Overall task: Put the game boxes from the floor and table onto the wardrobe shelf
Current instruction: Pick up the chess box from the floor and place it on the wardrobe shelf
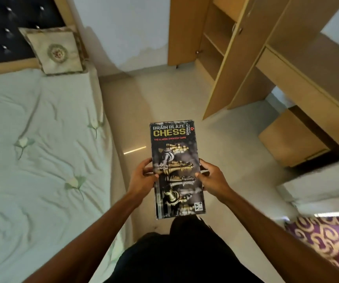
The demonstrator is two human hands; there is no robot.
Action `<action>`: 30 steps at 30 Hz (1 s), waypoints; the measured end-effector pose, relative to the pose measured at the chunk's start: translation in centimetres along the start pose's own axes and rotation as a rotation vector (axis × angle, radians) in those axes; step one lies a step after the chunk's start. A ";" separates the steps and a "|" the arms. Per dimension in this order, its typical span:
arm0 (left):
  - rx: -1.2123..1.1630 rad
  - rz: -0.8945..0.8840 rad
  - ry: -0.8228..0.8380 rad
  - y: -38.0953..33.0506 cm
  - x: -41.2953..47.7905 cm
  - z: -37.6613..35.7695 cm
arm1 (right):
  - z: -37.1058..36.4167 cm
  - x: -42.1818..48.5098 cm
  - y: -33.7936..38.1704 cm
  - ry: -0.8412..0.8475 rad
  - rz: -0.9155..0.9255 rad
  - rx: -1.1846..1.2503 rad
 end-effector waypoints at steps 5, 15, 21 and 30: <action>0.000 -0.036 -0.048 -7.3 12.4 1.4 | 1.0 13.2 5.7 -0.024 0.018 0.012; 0.015 -0.037 -0.118 -21.9 38.1 4.4 | 3.6 42.0 18.4 0.011 0.101 -0.062; -0.042 -0.057 -0.123 -30.3 52.5 4.3 | 7.0 56.8 26.1 -0.053 0.177 -0.166; -0.003 -0.004 -0.027 -43.1 77.5 2.1 | 12.9 78.9 34.2 -0.214 0.116 -0.151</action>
Point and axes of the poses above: each hand's wrist, its own x-axis towards the middle knuckle, its own z-axis out of the back of the hand, y = z × x, the point moved 3 cm from there along x, towards the middle knuckle, and after that the axes turned 7 degrees about -x, right-handed, at the moved point
